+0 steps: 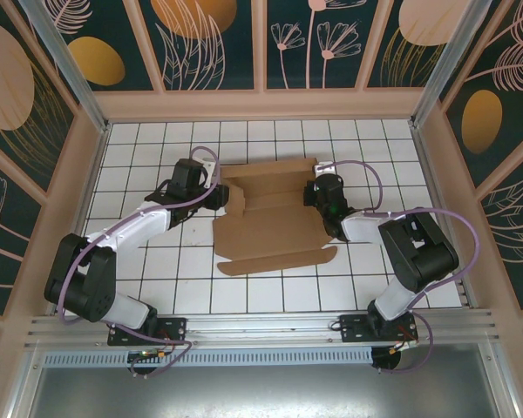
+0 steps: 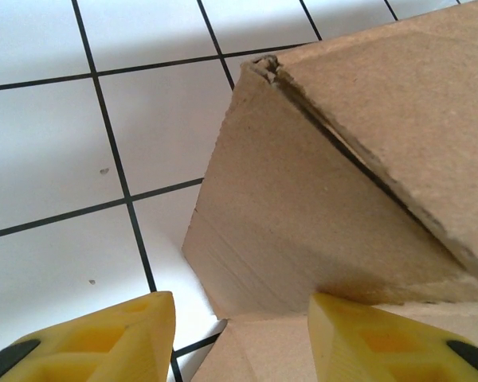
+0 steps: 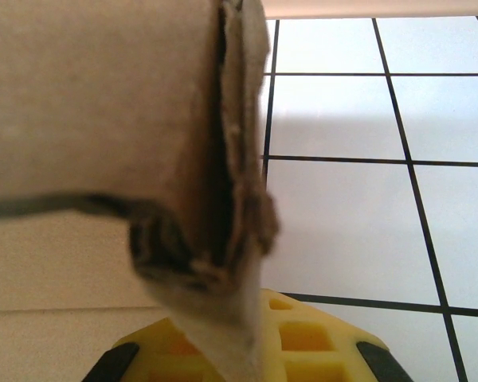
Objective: Fold the paper box
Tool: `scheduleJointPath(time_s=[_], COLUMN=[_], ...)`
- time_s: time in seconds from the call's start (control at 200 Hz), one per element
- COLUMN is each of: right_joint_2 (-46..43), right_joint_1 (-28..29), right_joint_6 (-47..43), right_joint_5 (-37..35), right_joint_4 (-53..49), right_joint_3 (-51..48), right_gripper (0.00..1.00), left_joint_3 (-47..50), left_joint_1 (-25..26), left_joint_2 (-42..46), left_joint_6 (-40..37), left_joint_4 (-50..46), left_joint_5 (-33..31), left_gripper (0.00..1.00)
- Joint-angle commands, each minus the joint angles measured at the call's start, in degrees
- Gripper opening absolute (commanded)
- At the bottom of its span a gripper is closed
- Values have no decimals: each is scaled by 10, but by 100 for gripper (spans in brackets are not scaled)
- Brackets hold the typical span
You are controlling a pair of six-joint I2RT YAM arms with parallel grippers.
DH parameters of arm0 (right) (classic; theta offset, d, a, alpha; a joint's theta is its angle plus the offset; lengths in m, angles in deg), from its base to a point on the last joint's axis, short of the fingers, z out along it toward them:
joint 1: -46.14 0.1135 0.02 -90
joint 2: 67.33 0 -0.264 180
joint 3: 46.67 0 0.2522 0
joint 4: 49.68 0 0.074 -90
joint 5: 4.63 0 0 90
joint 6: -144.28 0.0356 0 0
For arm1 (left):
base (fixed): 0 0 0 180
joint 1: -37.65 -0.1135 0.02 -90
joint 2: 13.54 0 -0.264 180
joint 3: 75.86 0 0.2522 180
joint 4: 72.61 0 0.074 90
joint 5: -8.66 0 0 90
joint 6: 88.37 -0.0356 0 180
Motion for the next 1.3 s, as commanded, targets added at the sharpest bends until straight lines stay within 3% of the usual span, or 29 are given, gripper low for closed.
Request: scheduleJointPath(time_s=[0.0,0.626,0.851,0.981,1.061,1.131,1.191,1.296], right_joint_2=[18,21,20,19,20,21,20,19], right_joint_1=[4,4,4,4,4,4,4,4], right_joint_6=[17,19,19,18,18,19,20,21], right_joint_5=[6,6,11,8,10,10,10,13], right_joint_4=[-11,-16,-16,-15,-15,-16,-15,-15], right_joint_3=[10,14,14,12,13,14,14,13], right_gripper=[9,9,9,9,9,9,9,9], left_joint_3=[7,32,16,40,53,57,66,82], left_joint_1=[12,13,13,13,13,13,13,11], left_joint_2=[16,43,36,96,143,179,215,265], left_joint_6=[-14,-36,-38,-19,-23,-21,-18,-15], left_joint_4=[-11,-14,-17,25,46,47,49,46], left_joint_5=[22,71,19,29,84,95,68,-42], left_gripper=[48,33,35,34,39,39,38,29])
